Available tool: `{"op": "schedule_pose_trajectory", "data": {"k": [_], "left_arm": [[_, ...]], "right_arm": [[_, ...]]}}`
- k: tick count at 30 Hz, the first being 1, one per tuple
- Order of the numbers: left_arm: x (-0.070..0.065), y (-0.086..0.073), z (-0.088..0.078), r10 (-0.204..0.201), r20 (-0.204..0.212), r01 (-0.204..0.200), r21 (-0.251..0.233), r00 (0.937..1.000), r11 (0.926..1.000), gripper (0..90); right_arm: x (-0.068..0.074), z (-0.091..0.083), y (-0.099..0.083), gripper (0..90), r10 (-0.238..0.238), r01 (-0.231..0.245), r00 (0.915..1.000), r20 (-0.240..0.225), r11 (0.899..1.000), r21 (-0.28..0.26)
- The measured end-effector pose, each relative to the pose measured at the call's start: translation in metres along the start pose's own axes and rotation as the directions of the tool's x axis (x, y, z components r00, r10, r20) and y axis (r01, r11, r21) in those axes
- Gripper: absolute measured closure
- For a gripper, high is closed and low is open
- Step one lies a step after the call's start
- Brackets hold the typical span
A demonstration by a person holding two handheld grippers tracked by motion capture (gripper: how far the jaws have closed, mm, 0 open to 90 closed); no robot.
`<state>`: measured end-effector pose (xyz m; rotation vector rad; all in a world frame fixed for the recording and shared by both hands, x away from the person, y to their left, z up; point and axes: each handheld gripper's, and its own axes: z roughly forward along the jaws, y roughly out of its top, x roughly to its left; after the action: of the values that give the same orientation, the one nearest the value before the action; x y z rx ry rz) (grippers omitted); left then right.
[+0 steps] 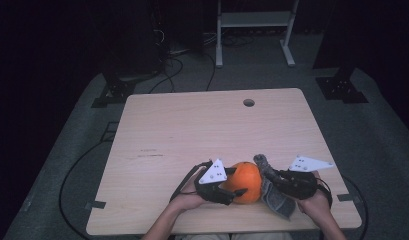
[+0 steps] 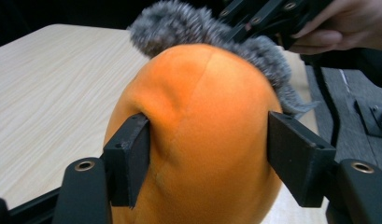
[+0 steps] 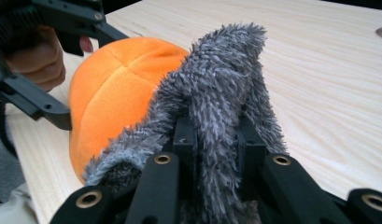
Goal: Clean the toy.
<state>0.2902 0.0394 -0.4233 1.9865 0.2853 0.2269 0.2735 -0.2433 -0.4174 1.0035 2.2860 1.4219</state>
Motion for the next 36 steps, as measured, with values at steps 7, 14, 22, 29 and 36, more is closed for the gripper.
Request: {"op": "schedule_pose_trajectory", "data": {"k": [7,14,22,29,36], "left_arm": [[-0.003,-0.004,0.009,-0.022,-0.008,0.022,-0.004,0.9997,0.9998,33.2],[0.009,-0.009,0.007,-0.051,0.023,0.052,-0.014,0.9984,0.9986,14.8],[-0.006,-0.013,0.022,0.003,-0.022,-0.002,0.020,0.9998,0.9998,24.8],[-0.006,-0.013,0.022,-0.010,-0.017,0.010,0.023,0.9998,0.9997,29.9],[-0.006,-0.014,0.021,-0.005,-0.008,0.005,0.025,1.0000,0.9997,30.0]], "right_arm": [[0.029,-0.013,0.021,74.1,-0.133,0.133,0.9910,-0.006,0.990,-0.045],[0.023,-0.009,0.014,73.9,-0.133,0.132,0.9897,-0.052,0.991,-0.021],[0.047,-0.014,0.023,74.0,-0.227,0.227,0.9740,-0.005,0.974,-0.011],[0.037,-0.006,0.019,74.1,-0.211,0.212,0.9762,0.048,0.977,-0.002],[0.020,-0.016,0.011,74.2,-0.134,0.134,0.9875,0.083,0.991,0.001]]}}
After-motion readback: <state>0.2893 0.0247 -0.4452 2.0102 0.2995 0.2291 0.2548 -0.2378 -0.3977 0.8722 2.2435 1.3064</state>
